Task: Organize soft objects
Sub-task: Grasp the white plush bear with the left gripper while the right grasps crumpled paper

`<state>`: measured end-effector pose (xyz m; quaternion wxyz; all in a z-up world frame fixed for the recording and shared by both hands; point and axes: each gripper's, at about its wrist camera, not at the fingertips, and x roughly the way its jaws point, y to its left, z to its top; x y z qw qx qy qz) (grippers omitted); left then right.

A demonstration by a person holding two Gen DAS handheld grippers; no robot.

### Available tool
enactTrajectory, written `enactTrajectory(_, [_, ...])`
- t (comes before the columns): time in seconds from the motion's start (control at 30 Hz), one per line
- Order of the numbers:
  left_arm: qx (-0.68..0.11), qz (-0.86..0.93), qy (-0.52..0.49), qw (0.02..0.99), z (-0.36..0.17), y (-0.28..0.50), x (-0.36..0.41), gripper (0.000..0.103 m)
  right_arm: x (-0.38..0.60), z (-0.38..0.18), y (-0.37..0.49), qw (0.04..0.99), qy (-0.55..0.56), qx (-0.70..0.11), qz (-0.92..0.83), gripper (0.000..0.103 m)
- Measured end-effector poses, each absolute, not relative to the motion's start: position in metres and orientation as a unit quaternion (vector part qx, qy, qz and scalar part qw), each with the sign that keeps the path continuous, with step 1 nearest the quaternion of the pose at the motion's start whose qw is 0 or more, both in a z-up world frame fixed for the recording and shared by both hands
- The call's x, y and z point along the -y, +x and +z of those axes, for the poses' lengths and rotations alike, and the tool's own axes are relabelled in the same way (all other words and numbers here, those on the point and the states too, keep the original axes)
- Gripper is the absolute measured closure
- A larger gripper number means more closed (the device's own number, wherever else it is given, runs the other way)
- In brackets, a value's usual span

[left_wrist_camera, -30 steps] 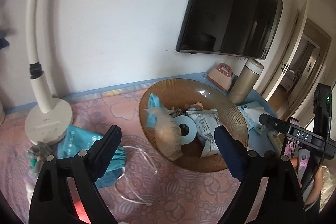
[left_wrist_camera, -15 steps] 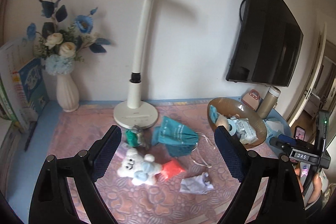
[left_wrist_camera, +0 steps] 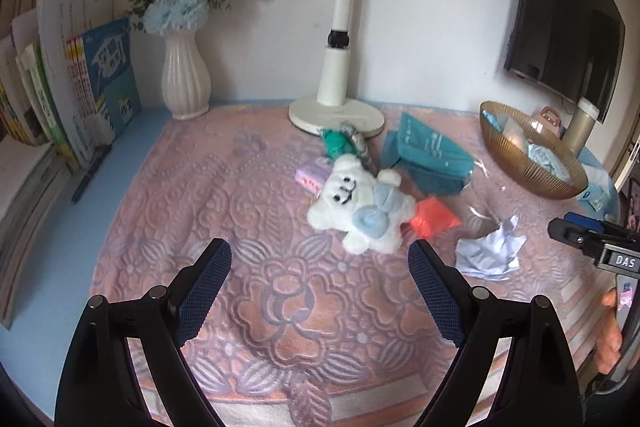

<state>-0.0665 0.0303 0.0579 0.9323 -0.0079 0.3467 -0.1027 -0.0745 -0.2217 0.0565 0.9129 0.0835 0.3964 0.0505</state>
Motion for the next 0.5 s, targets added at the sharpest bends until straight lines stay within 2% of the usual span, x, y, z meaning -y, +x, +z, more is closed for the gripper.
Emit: enactTrajectory(0.5, [-0.378, -0.104, -0.056, 0.918, 0.014, -0.044, -0.043, 0.013, 0.182, 0.032, -0.074, 0.925, 0.018, -0.374, 0.062, 0.022])
